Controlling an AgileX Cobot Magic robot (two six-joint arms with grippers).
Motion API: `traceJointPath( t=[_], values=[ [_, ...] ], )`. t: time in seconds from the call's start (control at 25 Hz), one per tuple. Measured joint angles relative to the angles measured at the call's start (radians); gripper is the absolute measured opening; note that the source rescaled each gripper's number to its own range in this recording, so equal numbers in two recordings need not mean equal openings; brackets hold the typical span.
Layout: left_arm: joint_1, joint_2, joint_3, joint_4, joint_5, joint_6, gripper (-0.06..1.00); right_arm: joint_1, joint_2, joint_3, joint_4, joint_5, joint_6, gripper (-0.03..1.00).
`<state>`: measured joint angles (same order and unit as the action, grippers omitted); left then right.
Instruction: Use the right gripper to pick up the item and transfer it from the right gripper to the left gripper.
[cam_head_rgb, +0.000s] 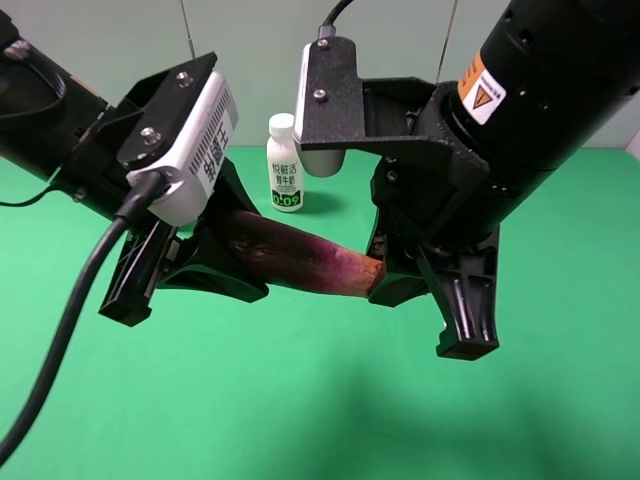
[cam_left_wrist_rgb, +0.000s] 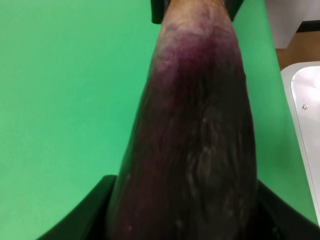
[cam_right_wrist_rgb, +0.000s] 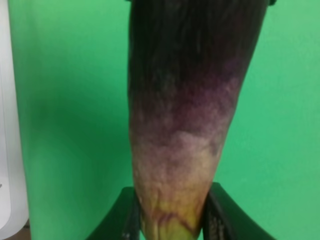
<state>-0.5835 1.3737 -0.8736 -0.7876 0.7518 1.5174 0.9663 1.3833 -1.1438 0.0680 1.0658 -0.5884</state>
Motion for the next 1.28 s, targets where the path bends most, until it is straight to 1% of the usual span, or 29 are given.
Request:
traceJointPath(
  t=[0.04,0.08,0.12,0.2,0.24,0.32,0.36,0.44,0.64,0.76,1.04,1.28],
  values=[
    [0.000,0.000,0.000,0.000,0.000,0.002,0.02,0.000,0.000,0.000,-0.001,-0.002,0.000,0.00],
    [0.000,0.000,0.000,0.000,0.000,0.003,0.02,0.000,0.000,0.000,-0.002,-0.003,0.004,0.04],
    [0.000,0.000,0.000,-0.008,0.000,0.003,0.02,0.000,0.000,0.000,0.000,-0.016,0.016,0.16],
    [0.000,0.000,0.000,-0.036,-0.002,0.003,0.02,0.000,0.000,0.000,0.007,-0.054,0.050,0.64],
    [0.000,0.000,0.000,-0.040,-0.002,0.003,0.02,0.000,0.000,0.000,0.004,-0.060,0.065,0.79],
    [0.000,0.000,0.000,-0.040,-0.002,0.003,0.02,0.000,0.000,0.000,-0.009,-0.059,0.075,0.92],
    [0.000,0.000,0.000,-0.040,-0.003,0.003,0.02,0.000,0.000,0.000,-0.020,-0.056,0.079,0.95],
    [0.000,0.000,0.000,-0.042,-0.004,0.003,0.01,0.000,0.000,0.000,-0.036,-0.045,0.083,0.98],
    [0.000,0.000,0.000,-0.042,-0.004,0.003,0.01,0.000,-0.007,0.000,-0.056,0.006,0.143,1.00],
    [0.000,0.000,0.000,-0.042,-0.005,0.003,0.01,0.000,-0.039,0.000,-0.068,0.028,0.203,1.00],
    [0.000,0.000,0.000,-0.043,-0.005,0.003,0.01,0.000,-0.155,0.000,-0.161,0.128,0.396,1.00],
    [0.000,0.000,0.000,-0.043,-0.005,0.003,0.01,0.000,-0.294,0.000,-0.165,0.148,0.526,1.00]
  ],
)
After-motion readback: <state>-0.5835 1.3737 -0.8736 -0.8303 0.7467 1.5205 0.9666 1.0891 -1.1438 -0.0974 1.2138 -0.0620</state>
